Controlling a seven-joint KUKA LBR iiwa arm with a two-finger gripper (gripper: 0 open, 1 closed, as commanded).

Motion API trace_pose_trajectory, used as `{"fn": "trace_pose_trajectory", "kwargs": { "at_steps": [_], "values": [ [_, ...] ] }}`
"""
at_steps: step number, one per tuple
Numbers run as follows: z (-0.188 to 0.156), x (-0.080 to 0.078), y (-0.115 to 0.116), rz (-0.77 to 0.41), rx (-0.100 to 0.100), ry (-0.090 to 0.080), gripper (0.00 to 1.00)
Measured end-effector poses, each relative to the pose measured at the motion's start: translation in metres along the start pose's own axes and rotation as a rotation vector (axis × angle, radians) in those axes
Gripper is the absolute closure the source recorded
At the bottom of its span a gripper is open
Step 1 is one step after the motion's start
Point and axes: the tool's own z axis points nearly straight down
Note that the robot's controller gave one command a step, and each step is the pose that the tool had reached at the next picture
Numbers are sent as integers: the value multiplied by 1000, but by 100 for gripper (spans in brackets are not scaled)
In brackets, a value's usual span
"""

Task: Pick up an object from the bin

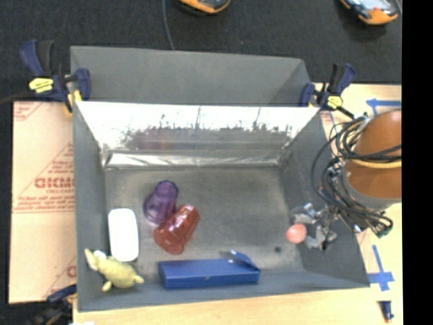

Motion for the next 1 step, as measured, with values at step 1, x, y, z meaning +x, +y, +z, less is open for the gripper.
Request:
{"fn": "trace_pose_trajectory", "kwargs": {
  "at_steps": [1],
  "values": [
    [-39,-1,-1,2,2,-3,100]
  ]
}}
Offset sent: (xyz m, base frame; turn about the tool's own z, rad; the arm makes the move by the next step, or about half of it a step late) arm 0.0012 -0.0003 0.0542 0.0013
